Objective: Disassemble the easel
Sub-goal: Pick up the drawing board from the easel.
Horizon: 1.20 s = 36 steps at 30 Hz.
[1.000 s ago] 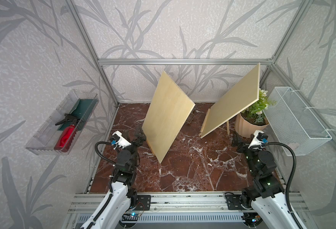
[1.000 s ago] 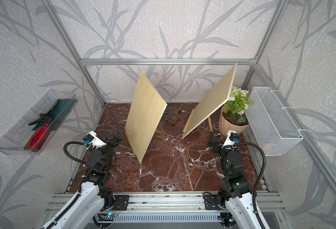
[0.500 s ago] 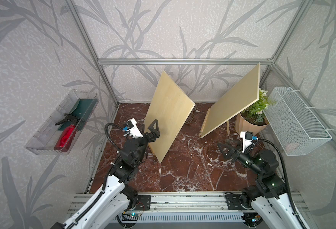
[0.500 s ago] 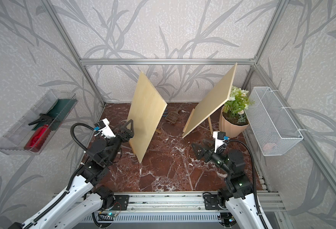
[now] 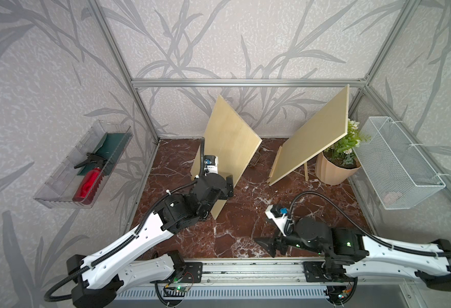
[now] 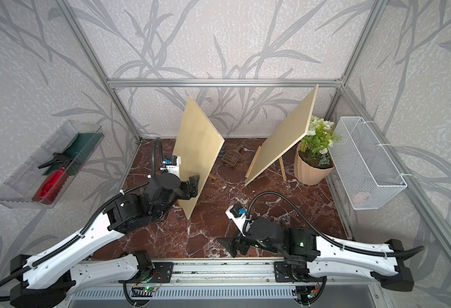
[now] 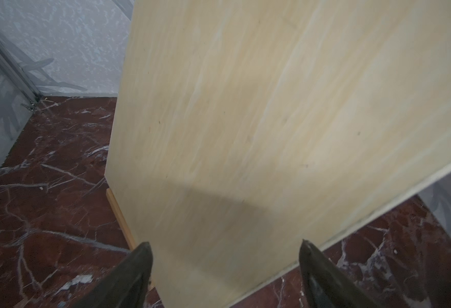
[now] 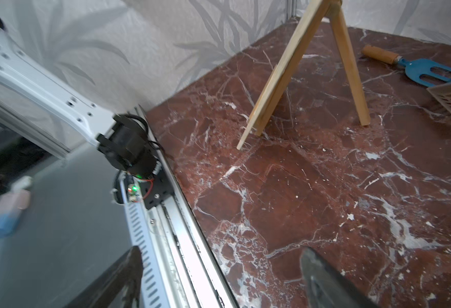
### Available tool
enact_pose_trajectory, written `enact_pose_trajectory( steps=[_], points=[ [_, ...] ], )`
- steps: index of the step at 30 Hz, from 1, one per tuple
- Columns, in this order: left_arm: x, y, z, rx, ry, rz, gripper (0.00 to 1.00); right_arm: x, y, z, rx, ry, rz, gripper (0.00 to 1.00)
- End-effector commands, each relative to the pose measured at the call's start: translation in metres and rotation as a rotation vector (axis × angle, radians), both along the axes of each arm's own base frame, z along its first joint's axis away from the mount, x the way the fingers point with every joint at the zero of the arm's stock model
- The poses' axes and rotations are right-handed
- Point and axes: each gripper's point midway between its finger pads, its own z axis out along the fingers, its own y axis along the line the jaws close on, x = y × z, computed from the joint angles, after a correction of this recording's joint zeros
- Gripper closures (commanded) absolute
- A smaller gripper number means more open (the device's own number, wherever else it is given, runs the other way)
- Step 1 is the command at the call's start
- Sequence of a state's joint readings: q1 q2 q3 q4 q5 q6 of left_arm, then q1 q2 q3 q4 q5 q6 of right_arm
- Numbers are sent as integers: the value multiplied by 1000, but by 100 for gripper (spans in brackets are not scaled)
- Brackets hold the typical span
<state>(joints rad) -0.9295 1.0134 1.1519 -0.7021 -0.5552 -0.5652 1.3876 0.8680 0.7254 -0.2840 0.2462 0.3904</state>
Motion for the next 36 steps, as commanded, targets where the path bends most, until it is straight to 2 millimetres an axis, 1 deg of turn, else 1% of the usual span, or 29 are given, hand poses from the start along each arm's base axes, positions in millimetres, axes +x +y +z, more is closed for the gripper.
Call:
enact_pose_trajectory(
  steps=[1, 4, 6, 9, 11, 16, 19, 20, 24, 25, 28, 29, 34, 36],
  points=[
    [-12, 50, -28, 145, 31, 159, 14, 28, 23, 20, 20, -132, -139, 8],
    [-17, 73, -35, 91, -12, 254, 14, 34, 53, 29, 44, -142, -146, 8],
    [-20, 84, -42, 45, -33, 288, 14, 42, 68, 34, 39, -166, -176, 8],
    [-24, 101, -53, -4, -56, 345, 13, 59, 84, 38, 51, -173, -224, 9],
    [-26, 111, -63, -31, -63, 382, 13, 72, 91, 38, 87, -132, -242, 12],
    [-25, 118, -94, -110, -39, 409, 13, 98, 100, 43, 161, -134, -271, 17],
    [-24, 122, -109, -152, -15, 419, 13, 115, 103, 41, 217, -105, -300, 28],
    [-25, 123, -112, -168, -12, 421, 13, 120, 105, 41, 238, -93, -305, 30],
    [-28, 128, -117, -205, -25, 436, 14, 132, 114, 49, 303, -106, -314, 33],
    [-29, 129, -118, -213, -29, 434, 13, 135, 114, 50, 316, -121, -326, 35],
    [-31, 131, -120, -229, -36, 440, 13, 146, 115, 54, 344, -165, -370, 46],
    [-31, 131, -120, -233, -37, 437, 13, 149, 115, 54, 350, -172, -378, 47],
    [-31, 130, -122, -242, -34, 435, 13, 157, 122, 64, 420, -229, -365, 47],
    [-30, 129, -122, -244, -33, 433, 13, 160, 121, 66, 434, -250, -384, 48]
  ],
)
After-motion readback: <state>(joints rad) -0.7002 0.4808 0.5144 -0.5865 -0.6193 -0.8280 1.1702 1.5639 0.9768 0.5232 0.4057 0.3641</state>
